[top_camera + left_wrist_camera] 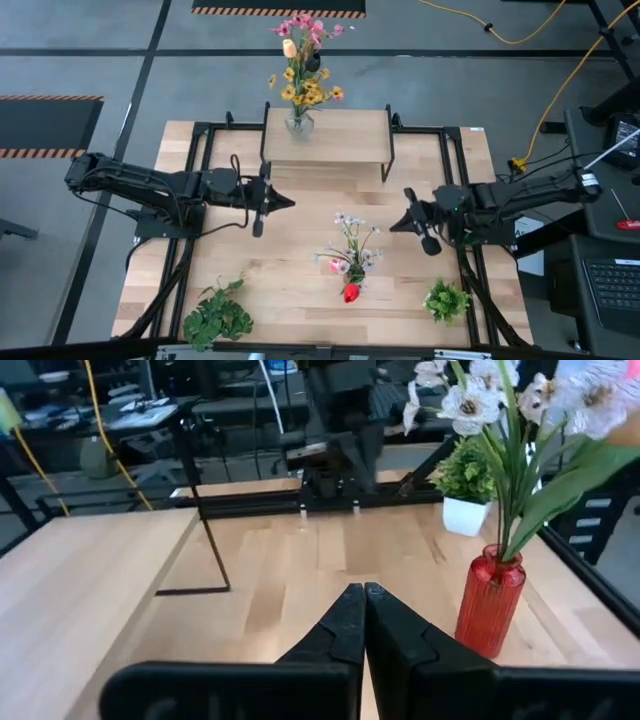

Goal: Pick and place flowers into a vace then onto a shelf
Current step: Put the red vase with flowers on the shelf

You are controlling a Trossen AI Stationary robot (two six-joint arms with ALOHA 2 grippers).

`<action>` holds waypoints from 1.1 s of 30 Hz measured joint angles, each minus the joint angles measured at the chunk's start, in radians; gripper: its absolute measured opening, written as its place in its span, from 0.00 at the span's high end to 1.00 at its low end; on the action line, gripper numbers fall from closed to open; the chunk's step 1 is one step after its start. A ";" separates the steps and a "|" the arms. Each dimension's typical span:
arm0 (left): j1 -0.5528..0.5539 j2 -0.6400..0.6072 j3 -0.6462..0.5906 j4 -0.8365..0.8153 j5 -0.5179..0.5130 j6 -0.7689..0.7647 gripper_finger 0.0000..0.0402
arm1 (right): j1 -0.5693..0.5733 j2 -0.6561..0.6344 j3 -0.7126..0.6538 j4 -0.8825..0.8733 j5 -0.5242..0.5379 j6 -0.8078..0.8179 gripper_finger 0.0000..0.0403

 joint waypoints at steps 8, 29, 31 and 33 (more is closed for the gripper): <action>0.000 0.000 0.000 -0.001 -0.073 -0.049 0.99 | 0.088 0.006 0.000 -0.009 0.012 -0.107 0.98; 0.000 0.000 0.000 -0.013 -0.073 -0.049 0.99 | 0.088 0.036 0.000 0.069 -0.042 -0.153 0.56; 0.000 0.000 0.000 -0.014 -0.073 -0.049 0.99 | 0.088 0.063 0.000 0.082 -0.026 -0.136 0.47; 0.000 0.000 0.000 -0.014 -0.073 -0.049 0.99 | 0.086 0.099 -0.001 0.128 0.001 -0.157 0.39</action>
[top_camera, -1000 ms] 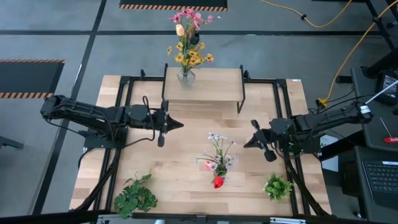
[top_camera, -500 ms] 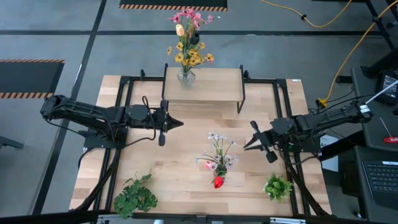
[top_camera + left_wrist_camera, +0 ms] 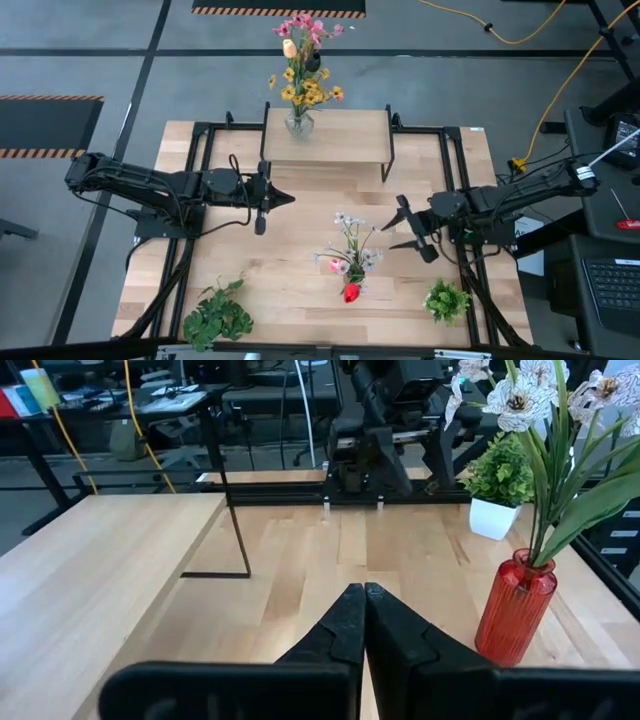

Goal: Pick and place flowers into a vace then onto a shelf
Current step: Put the red vase with flowers on the shelf

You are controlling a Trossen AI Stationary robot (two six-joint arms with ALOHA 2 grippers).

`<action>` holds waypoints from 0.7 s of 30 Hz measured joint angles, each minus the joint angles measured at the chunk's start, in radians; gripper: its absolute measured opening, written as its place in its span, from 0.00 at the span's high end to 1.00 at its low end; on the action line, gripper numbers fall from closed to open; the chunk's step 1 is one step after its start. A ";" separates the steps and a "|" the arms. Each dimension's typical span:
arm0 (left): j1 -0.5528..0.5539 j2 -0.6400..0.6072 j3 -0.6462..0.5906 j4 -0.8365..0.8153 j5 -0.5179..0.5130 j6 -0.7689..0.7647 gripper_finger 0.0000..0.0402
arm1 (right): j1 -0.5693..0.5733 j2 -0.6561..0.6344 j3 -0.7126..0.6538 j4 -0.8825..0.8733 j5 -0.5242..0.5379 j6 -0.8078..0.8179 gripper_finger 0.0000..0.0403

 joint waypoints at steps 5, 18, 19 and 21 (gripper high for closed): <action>0.000 0.000 0.000 -0.001 0.000 -0.018 1.00 | 0.000 0.071 0.000 0.037 0.001 -0.053 0.25; 0.000 0.000 0.000 -0.002 0.000 -0.026 0.99 | 0.049 0.174 0.000 0.101 -0.095 -0.048 0.19; 0.000 0.000 0.000 -0.002 0.000 -0.026 0.99 | 0.055 0.189 0.000 0.122 -0.088 -0.036 0.19; 0.000 0.000 0.000 -0.002 0.000 -0.026 0.99 | 0.064 0.224 0.000 0.175 -0.064 -0.023 0.19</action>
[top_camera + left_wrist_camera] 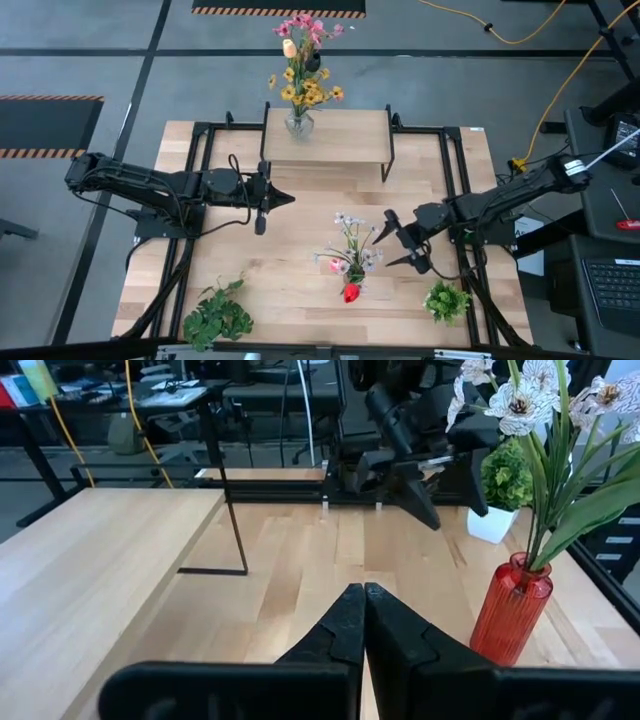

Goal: Pick and place flowers into a vace then onto a shelf
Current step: Put the red vase with flowers on the shelf

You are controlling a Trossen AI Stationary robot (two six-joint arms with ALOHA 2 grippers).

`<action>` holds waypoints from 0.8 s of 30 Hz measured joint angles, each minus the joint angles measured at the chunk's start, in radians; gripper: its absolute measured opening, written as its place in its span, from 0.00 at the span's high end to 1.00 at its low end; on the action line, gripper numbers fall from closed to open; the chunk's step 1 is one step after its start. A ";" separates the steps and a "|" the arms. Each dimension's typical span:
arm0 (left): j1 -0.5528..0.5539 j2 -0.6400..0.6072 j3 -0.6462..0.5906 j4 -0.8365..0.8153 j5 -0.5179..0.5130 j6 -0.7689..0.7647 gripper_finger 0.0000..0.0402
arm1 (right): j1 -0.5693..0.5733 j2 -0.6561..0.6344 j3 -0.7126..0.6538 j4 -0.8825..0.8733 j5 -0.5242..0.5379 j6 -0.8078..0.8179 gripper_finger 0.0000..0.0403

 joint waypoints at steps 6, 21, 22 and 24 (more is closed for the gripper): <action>0.000 0.000 0.000 -0.001 0.003 0.000 1.00 | 0.006 0.153 0.000 0.158 0.003 0.049 0.19; 0.000 0.000 0.000 -0.043 0.003 0.000 0.99 | 0.062 0.448 0.000 0.537 -0.023 0.149 0.19; 0.000 0.000 0.000 -0.043 0.003 0.000 0.99 | 0.062 0.462 -0.001 0.559 -0.023 0.149 0.19; 0.000 0.000 0.000 -0.043 0.003 0.000 0.99 | 0.062 0.489 0.000 0.594 -0.021 0.154 0.19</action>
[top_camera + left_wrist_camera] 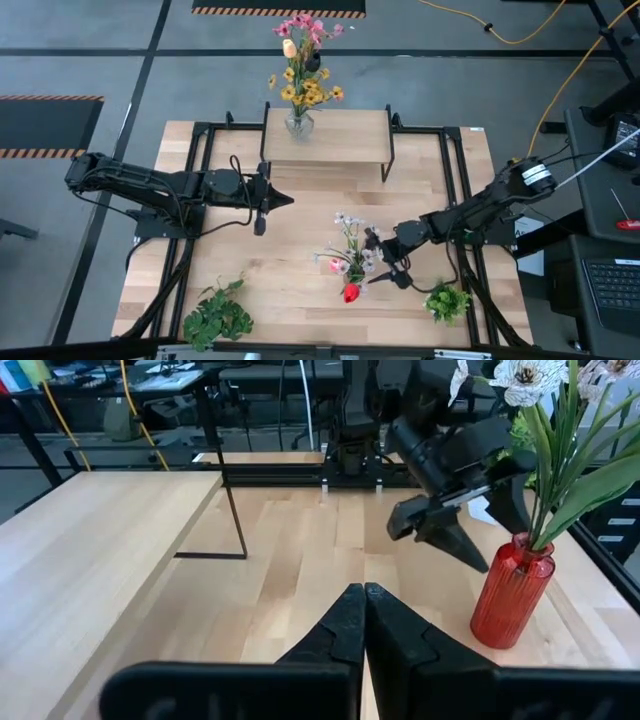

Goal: Pick and place flowers into a vace then onto a shelf
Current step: Put the red vase with flowers on the shelf

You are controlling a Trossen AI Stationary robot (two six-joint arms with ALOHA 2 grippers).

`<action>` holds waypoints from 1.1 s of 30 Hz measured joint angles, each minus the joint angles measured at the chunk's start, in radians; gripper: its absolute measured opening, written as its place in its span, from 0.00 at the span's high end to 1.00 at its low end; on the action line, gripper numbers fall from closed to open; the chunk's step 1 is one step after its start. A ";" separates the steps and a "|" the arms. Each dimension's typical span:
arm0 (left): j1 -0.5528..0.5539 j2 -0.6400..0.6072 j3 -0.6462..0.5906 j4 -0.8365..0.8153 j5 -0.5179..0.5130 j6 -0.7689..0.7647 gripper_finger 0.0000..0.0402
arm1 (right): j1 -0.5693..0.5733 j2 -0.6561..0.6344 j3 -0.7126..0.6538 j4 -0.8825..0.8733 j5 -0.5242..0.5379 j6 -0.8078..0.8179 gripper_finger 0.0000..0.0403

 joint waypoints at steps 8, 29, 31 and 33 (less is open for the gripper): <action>0.000 0.000 0.000 -0.002 0.000 0.000 0.99 | 0.008 0.111 0.000 0.163 0.000 0.028 0.19; 0.000 0.000 0.000 -0.029 0.000 0.000 0.99 | 0.016 0.231 0.088 0.216 -0.003 0.053 0.19; 0.000 0.000 0.000 -0.034 0.000 0.000 0.99 | 0.019 0.239 0.097 0.218 -0.003 0.051 0.19; 0.000 0.000 0.000 -0.034 0.000 0.000 0.99 | 0.023 0.245 0.104 0.209 -0.003 0.051 0.19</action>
